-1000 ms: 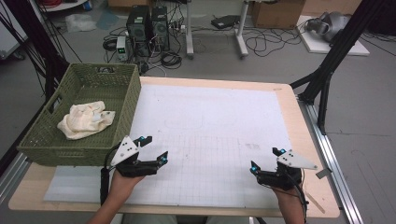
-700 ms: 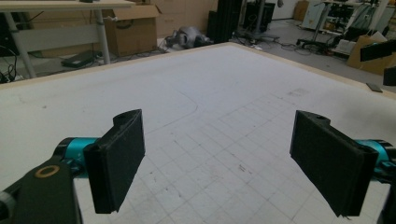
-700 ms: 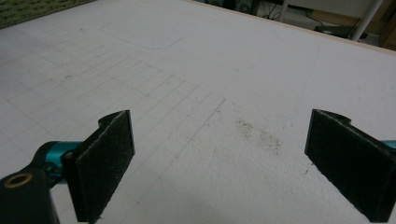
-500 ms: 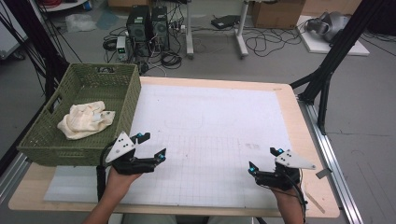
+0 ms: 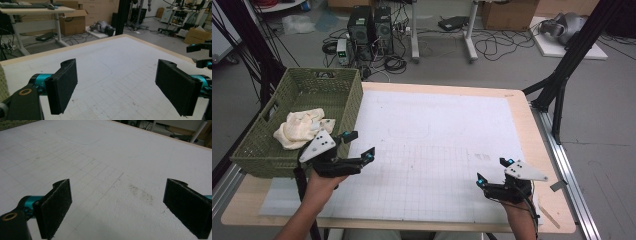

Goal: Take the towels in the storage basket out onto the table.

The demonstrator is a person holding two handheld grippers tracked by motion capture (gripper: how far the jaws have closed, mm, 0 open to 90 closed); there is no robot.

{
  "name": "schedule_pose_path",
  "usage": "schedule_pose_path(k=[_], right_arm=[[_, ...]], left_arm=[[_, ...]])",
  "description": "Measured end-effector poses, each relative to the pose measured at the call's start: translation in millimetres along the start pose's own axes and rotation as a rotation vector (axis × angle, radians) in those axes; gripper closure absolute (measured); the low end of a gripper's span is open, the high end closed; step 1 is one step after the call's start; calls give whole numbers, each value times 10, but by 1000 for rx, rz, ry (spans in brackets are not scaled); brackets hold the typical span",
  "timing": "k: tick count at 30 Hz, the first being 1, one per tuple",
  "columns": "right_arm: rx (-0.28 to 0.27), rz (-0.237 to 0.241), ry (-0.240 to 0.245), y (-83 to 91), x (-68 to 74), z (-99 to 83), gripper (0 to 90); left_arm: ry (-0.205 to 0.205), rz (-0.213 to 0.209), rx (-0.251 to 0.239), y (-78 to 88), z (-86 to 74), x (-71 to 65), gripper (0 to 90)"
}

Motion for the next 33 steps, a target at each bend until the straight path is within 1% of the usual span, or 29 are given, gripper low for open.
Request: schedule_pose_path(k=[1, 6, 10, 12, 14, 15, 18, 21, 25, 27, 28, 29, 31, 33], right_arm=[[1, 1, 8, -10, 5, -1, 75], [6, 2, 7, -13, 15, -2, 75], [8, -3, 4, -10, 6, -9, 75], [8, -3, 3, -11, 4, -11, 75], [10, -2, 3, -14, 6, -13, 75], [9, -2, 10, -16, 5, -13, 75], [14, 1, 9, -29, 11, -20, 75], [19, 4, 11, -48, 16, -27, 75], [20, 7, 19, -55, 30, -26, 75], [21, 7, 17, -57, 40, -26, 76], [21, 7, 17, -57, 40, -26, 76], [26, 7, 17, -63, 43, -33, 75], [28, 9, 18, -71, 43, -37, 75], [31, 8, 23, -78, 43, -41, 75]], left_arm=[[-1, 4, -2, 21, 26, 24, 184], [-7, 17, 0, 128, 127, 152, 184], [-4, 42, -8, 246, 216, 304, 184], [-6, 61, 1, 304, 269, 411, 184], [2, 75, 3, 358, 328, 509, 184], [2, 81, 4, 400, 375, 582, 185], [2, 113, 13, 489, 473, 793, 190], [32, 142, 18, 550, 523, 1035, 194], [53, 191, 53, 589, 479, 1350, 195], [81, 224, 76, 605, 419, 1519, 197], [81, 224, 76, 605, 419, 1519, 197], [105, 260, 106, 624, 345, 1697, 197], [121, 283, 131, 633, 289, 1806, 198], [127, 311, 161, 634, 234, 1901, 198]])
Point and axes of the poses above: each handheld gripper's, and its own axes: y roughly backward along the jaws, z roughly out of its top, x roughly to its left, the point moved 7 cm from there along -y, roughly forward along the jaws, and after that the axes turned 5 degrees about -z, right-handed, at the moved point
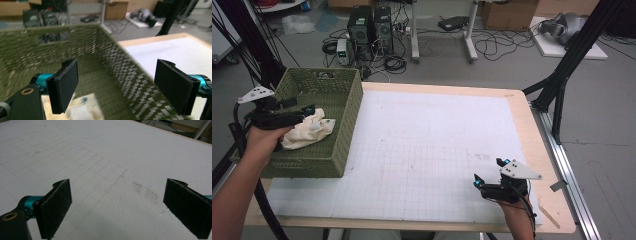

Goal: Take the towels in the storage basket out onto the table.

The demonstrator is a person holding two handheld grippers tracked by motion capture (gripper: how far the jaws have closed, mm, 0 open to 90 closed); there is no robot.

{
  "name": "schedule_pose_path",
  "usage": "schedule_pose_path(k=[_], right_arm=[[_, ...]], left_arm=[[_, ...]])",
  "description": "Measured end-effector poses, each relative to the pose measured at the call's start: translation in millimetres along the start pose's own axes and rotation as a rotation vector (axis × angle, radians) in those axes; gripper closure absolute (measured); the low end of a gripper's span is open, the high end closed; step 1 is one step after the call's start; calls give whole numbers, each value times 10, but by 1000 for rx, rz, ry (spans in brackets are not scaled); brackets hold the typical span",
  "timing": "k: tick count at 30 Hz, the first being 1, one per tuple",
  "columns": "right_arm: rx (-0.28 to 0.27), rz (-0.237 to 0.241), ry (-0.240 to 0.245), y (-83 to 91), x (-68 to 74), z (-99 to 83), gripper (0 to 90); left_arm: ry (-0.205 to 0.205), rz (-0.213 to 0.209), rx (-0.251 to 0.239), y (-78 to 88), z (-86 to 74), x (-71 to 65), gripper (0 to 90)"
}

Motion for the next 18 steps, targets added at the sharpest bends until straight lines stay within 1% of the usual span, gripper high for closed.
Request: schedule_pose_path(k=[1, 4, 7, 9, 10, 11, 15, 16, 18], right_arm=[[0, 0, -2, -2, 3, 1, 75], [2, 4, 2, -6, 10, -3, 75], [6, 6, -3, -10, 19, -8, 75], [7, 7, 3, -12, 18, -9, 75], [7, 9, 2, -11, 19, -9, 75], [8, 8, -2, -10, 20, -10, 75], [11, 5, 6, -7, 3, -15, 75], [8, 3, 2, -7, -4, -16, 75], [12, 2, -1, -4, -13, -25, 75]], left_arm=[[4, 9, 15, -22, -22, 43, 198], [17, 64, 70, -99, -99, 199, 198], [39, 125, 131, -178, -190, 364, 194], [57, 170, 179, -226, -269, 471, 194], [64, 181, 198, -243, -301, 503, 195], [71, 196, 233, -272, -359, 544, 196], [77, 224, 325, -360, -535, 616, 197], [79, 237, 348, -374, -573, 637, 199], [87, 262, 376, -384, -620, 681, 201]])
Point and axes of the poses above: each handheld gripper's, and its own axes: y roughly backward along the jaws, z roughly out of its top, x roughly to its left, the point moved 7 cm from there along -y, roughly forward along the jaws, and after that the axes turned 5 degrees about -z, right-handed, at the moved point
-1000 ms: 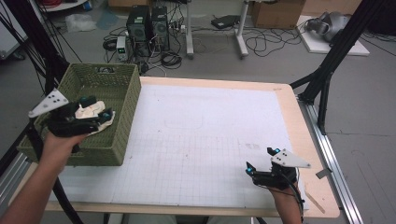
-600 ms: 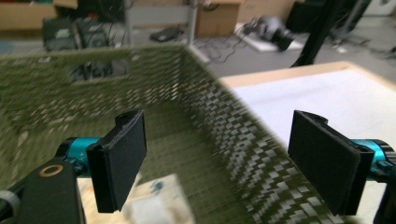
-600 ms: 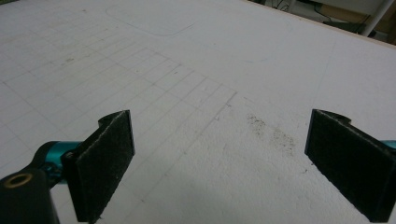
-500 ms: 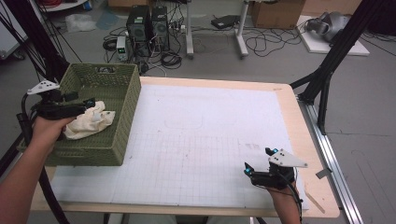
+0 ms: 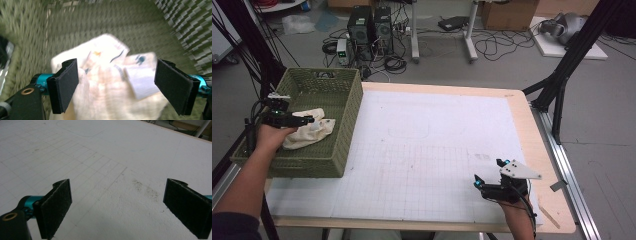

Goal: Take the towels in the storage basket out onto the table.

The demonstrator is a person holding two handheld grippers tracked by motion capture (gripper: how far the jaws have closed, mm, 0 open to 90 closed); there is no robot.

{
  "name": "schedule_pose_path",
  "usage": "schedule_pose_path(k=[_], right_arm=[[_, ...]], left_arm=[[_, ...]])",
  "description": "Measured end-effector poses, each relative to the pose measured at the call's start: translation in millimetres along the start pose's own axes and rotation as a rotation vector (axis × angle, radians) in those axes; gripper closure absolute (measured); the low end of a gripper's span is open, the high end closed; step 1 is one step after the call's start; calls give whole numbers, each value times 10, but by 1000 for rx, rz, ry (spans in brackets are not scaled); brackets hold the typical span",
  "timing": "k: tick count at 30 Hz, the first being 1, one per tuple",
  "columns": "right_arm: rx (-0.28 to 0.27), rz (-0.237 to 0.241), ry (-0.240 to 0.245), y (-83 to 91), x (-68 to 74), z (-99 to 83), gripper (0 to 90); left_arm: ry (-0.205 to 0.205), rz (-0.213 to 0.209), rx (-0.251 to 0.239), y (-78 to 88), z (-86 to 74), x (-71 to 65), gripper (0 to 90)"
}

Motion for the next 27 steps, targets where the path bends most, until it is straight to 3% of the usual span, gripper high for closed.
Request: schedule_pose_path(k=[5, 8, 11, 14, 18, 23, 26, 27], right_arm=[[-2, 4, 1, 0, 3, -1, 75], [-2, 5, 4, 3, 5, -3, 75], [1, 5, -1, 15, 7, -9, 75], [1, 5, -3, 26, -2, -15, 75], [4, 4, -7, 34, -6, -21, 75], [7, 8, 2, 28, 10, -20, 75], [6, 9, 8, 27, 14, -16, 76], [5, 9, 8, 30, 13, -15, 76]], left_arm=[[26, 70, 96, -76, -121, 107, 204], [51, 80, 175, -145, -227, 129, 207], [32, 70, 280, -211, -345, 101, 221], [29, 63, 287, -225, -348, 98, 213], [55, 43, 293, -233, -354, 74, 232], [51, 9, 304, -200, -345, 34, 407], [33, -11, 301, -170, -329, -15, 676], [28, -11, 304, -166, -329, -27, 720]])
Point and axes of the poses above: each handheld gripper's, and its own axes: y roughly backward along the jaws, z roughly out of its top, x roughly to its left, the point moved 7 cm from there along -y, roughly forward along the jaws, and after that the axes turned 5 degrees about -z, right-handed, at the moved point
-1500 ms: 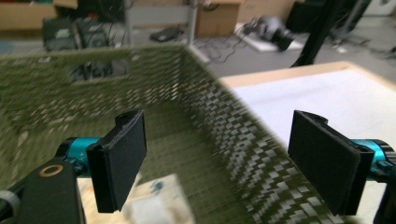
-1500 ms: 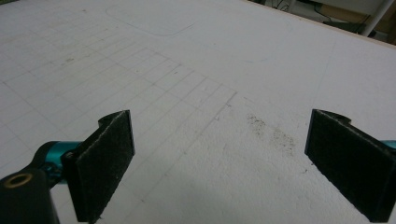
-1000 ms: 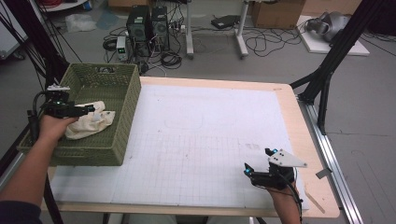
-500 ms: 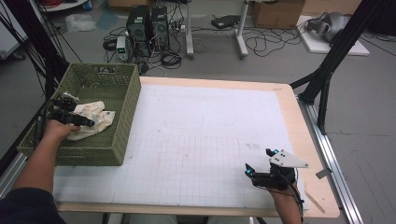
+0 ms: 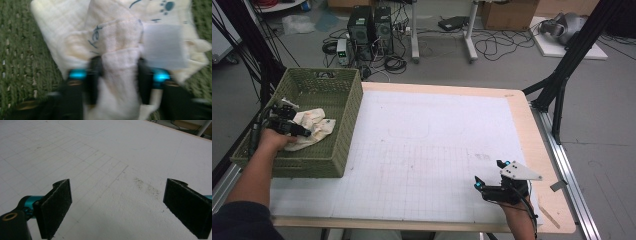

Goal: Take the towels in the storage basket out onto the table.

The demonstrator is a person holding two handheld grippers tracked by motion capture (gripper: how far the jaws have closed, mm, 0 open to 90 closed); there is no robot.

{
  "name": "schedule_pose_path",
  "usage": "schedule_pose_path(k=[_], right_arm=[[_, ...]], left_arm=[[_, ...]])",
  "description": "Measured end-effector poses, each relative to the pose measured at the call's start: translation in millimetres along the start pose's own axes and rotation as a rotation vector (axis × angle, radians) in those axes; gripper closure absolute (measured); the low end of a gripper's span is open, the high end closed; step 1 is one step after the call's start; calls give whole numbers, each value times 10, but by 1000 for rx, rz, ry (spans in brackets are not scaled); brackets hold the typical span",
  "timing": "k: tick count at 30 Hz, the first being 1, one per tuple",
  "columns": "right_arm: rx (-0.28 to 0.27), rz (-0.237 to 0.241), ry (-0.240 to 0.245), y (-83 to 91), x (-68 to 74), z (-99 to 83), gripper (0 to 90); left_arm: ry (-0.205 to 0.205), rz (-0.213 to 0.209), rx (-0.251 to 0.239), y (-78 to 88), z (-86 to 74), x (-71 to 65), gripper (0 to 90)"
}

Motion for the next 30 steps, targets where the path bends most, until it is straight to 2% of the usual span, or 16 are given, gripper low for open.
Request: schedule_pose_path(k=[4, 5, 7, 10, 11, 12, 16, 21, 27, 30], right_arm=[[-1, -4, -9, 13, -6, 5, 76], [-6, -9, -11, 26, -18, 10, 76], [-10, -11, -15, 39, -29, 15, 75], [-17, -17, -20, 50, -47, 20, 76], [-16, -16, -27, 55, -44, 20, 76], [-17, -17, -26, 58, -47, 22, 76], [-20, -19, -28, 67, -54, 26, 76], [-26, -23, -29, 73, -58, 31, 76], [-29, -24, -27, 80, -62, 36, 76], [-29, -23, -30, 77, -52, 37, 76]], left_arm=[[20, -16, -5, 28, 6, -12, 756], [30, -40, -43, 69, 40, -33, 759], [25, -51, -103, 133, 90, -47, 763], [24, -51, -180, 228, 147, -36, 763], [24, -51, -180, 228, 147, -36, 763], [19, -52, -236, 293, 188, -56, 763], [-6, -48, -309, 414, 233, -95, 764], [14, -61, -448, 603, 311, -121, 764], [19, -76, -601, 839, 365, -138, 764], [18, -101, -676, 954, 383, -176, 763]])
Point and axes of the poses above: each handheld gripper's, and its own axes: y roughly backward along the jaws, z roughly out of its top, x roughly to its left, the point moved 7 cm from there along -y, roughly forward along the jaws, and after that the axes turned 5 degrees about -z, right-handed, at the moved point
